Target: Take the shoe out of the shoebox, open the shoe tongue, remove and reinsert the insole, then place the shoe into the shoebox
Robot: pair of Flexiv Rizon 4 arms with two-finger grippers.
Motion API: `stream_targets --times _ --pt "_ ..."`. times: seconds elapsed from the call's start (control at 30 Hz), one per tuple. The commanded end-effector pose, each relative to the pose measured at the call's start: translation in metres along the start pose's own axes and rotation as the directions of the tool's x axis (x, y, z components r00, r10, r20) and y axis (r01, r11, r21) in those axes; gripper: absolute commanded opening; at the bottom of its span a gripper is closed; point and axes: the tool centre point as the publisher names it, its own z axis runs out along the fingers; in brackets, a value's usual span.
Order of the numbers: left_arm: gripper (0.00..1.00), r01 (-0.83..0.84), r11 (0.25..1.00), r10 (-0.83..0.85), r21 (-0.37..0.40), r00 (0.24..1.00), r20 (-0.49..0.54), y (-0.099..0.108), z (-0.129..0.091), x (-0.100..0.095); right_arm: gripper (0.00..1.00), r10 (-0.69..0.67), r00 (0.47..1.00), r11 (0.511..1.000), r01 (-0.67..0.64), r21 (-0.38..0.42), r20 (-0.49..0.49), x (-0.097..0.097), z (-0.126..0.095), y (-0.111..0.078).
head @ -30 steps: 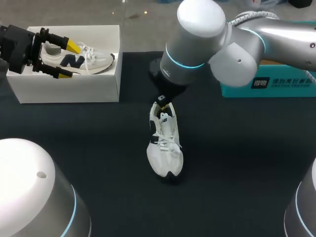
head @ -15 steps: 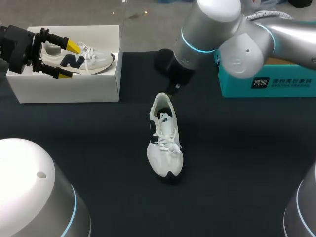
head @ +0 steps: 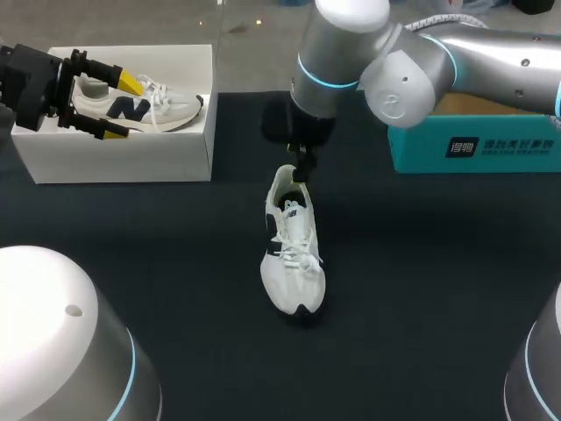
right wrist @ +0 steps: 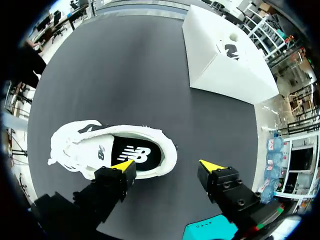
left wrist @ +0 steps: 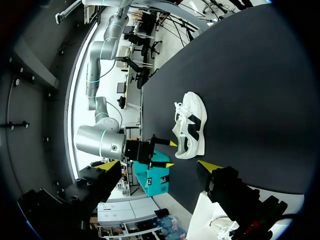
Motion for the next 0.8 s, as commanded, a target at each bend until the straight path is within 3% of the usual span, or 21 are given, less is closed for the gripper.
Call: stream_targets --times 0.03,0.5,0.7,0.73,0.8 --pt "1.0 0.0 1.0 0.0 0.0 1.0 -0.004 0.0 0.0 -0.001 1.0 -0.064 0.997 0.998 0.065 0.02 -0.037 -0.01 0.012 0.009" --pt "1.0 0.0 1.0 0.0 0.0 1.0 -0.004 0.0 0.0 -0.001 1.0 -0.032 0.995 0.998 0.037 0.047 -0.096 -0.018 0.06 0.005" --pt "1.0 0.0 1.0 0.0 0.0 1.0 -0.004 0.0 0.0 -0.001 0.87 -0.022 0.994 0.997 0.029 0.066 -0.104 -0.017 0.07 -0.001" --pt "1.0 0.0 1.0 0.0 0.0 1.0 -0.004 0.0 0.0 -0.001 0.69 -0.019 0.995 0.997 0.026 0.068 -0.103 -0.017 0.071 -0.002" --pt "1.0 0.0 1.0 0.0 0.0 1.0 -0.004 0.0 0.0 -0.001 0.0 -0.016 0.995 0.997 0.023 0.073 -0.1 -0.017 0.07 -0.003"
